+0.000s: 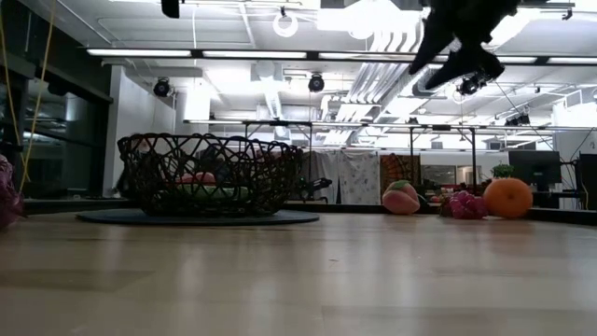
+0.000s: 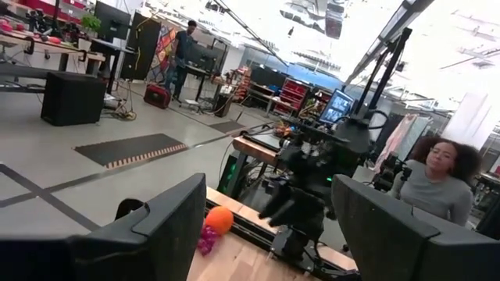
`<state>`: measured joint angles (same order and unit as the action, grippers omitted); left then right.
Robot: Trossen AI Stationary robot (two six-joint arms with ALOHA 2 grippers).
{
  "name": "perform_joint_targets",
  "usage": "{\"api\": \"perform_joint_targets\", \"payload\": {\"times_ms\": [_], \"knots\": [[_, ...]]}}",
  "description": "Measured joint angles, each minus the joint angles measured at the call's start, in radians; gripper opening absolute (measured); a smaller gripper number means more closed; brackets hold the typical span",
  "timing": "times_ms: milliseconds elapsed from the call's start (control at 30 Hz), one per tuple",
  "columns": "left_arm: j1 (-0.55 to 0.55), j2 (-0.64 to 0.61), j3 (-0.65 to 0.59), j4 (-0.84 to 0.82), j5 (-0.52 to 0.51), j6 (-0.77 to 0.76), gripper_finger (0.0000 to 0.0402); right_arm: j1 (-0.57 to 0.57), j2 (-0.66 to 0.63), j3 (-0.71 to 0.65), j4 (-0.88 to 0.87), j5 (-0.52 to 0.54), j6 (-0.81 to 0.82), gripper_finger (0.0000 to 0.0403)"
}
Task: Build produce basket
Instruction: Put the orange into the black wire basket
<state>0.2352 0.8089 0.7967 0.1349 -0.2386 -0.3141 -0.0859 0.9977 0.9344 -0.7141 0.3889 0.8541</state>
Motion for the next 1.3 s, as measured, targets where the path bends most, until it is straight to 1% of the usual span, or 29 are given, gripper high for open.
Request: {"api": "perform_joint_targets", "payload": {"times_ms": [100, 233, 300, 367, 467, 633, 700, 833, 967, 1167, 1300], "knots": [[0.000, 0.000, 0.000, 0.000, 0.000, 0.000, 0.0266, -0.109, 0.012, 0.000, -0.107, -0.015, -0.026, 0.0234], [0.000, 0.000, 0.000, 0.000, 0.000, 0.003, 0.0266, -0.258, 0.059, 0.000, -0.347, 0.009, 0.024, 0.0285], [0.000, 0.000, 0.000, 0.000, 0.000, 0.003, 0.0266, -0.323, 0.089, 0.000, -0.454, 0.043, 0.054, 0.0304], [0.000, 0.000, 0.000, 0.000, 0.000, 0.003, 0.0266, -0.385, 0.122, 0.000, -0.512, 0.054, 0.076, 0.0313], [0.000, 0.000, 0.000, 0.000, 0.000, 0.003, 0.0266, -0.450, 0.167, -0.001, -0.507, 0.008, 0.078, 0.0317], [0.000, 0.000, 0.000, 0.000, 0.000, 0.003, 0.0266, -0.492, 0.252, -0.001, -0.407, -0.069, -0.012, 0.0317], [0.000, 0.000, 0.000, 0.000, 0.000, 0.003, 0.0266, -0.504, 0.284, -0.001, -0.398, -0.079, -0.022, 0.0317], [0.000, 0.000, 0.000, 0.000, 0.000, 0.003, 0.0266, -0.527, 0.341, -0.001, -0.434, -0.092, -0.032, 0.0317], [0.000, 0.000, 0.000, 0.000, 0.000, 0.003, 0.0266, -0.552, 0.377, -0.001, -0.448, -0.105, -0.099, 0.0317], [0.000, 0.000, 0.000, -0.003, 0.000, 0.003, 0.0266, -0.564, 0.390, -0.001, -0.441, -0.207, -0.286, 0.0315], [0.000, 0.000, 0.000, -0.003, 0.000, 0.003, 0.0266, -0.561, 0.388, -0.001, -0.436, -0.327, -0.350, 0.0315]]}}
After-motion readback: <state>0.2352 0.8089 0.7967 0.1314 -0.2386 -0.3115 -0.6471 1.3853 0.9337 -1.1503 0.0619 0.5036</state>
